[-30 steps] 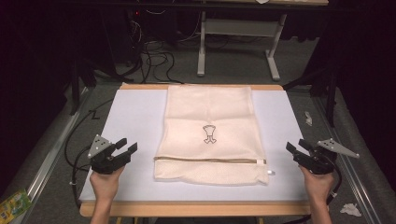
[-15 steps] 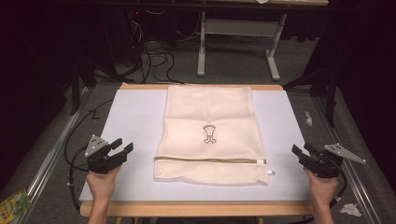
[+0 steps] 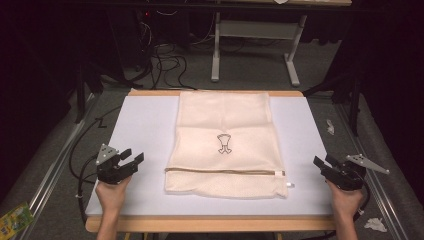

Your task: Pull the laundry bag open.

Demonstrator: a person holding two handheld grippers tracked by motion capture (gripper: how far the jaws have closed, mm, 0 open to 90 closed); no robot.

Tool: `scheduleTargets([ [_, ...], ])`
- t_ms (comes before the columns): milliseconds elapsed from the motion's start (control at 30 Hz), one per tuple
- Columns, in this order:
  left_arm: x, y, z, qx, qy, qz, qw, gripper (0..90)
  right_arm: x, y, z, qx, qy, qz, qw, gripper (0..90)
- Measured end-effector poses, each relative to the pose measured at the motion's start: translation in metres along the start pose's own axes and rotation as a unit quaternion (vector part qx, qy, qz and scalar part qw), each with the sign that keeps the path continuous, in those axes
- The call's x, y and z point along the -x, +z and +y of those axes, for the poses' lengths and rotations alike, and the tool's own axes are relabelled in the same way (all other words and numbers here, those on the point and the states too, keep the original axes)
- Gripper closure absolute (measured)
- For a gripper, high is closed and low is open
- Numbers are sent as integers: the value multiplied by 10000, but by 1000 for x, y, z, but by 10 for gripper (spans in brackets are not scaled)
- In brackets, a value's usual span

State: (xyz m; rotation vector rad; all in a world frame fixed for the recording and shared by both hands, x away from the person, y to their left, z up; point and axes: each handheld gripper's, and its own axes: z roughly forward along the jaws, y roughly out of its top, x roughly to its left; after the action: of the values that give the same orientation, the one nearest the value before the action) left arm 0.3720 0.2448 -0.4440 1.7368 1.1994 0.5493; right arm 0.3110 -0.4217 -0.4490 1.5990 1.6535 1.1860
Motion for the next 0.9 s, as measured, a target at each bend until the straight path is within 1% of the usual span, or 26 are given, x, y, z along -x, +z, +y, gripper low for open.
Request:
scheduleTargets([
  [133, -2, 7, -1, -15, -33, 85, 10000, 452, -1, 3, -1, 30, -70, -159, 9998, 477],
  [267, -3, 13, -1, -19, -66, 130, 9999, 452, -1, 8, -1, -98, -104, -249, 9996, 480],
  [433, -2, 21, -2, -81, -79, 178, 9998, 451, -1, 14, -1, -162, -95, -266, 9995, 484],
  [567, -2, 26, -4, -140, -32, 180, 9997, 448, -2, 18, -2, -272, -60, -274, 9992, 486],
  [733, -1, 33, -5, -240, -1, 185, 9995, 441, -3, 22, -2, -327, -116, -272, 9990, 485],
  [767, -2, 34, -6, -260, 18, 186, 9995, 440, -4, 23, -2, -345, -171, -268, 9989, 484],
  [800, -2, 36, -6, -272, 20, 213, 9994, 439, -5, 24, -2, -381, -165, -276, 9988, 484],
  [833, -2, 36, -6, -290, 32, 237, 9993, 439, -4, 25, -3, -395, -219, -277, 9986, 484],
  [900, -2, 38, -7, -305, 42, 259, 9992, 439, -4, 27, -3, -426, -215, -275, 9985, 483],
])
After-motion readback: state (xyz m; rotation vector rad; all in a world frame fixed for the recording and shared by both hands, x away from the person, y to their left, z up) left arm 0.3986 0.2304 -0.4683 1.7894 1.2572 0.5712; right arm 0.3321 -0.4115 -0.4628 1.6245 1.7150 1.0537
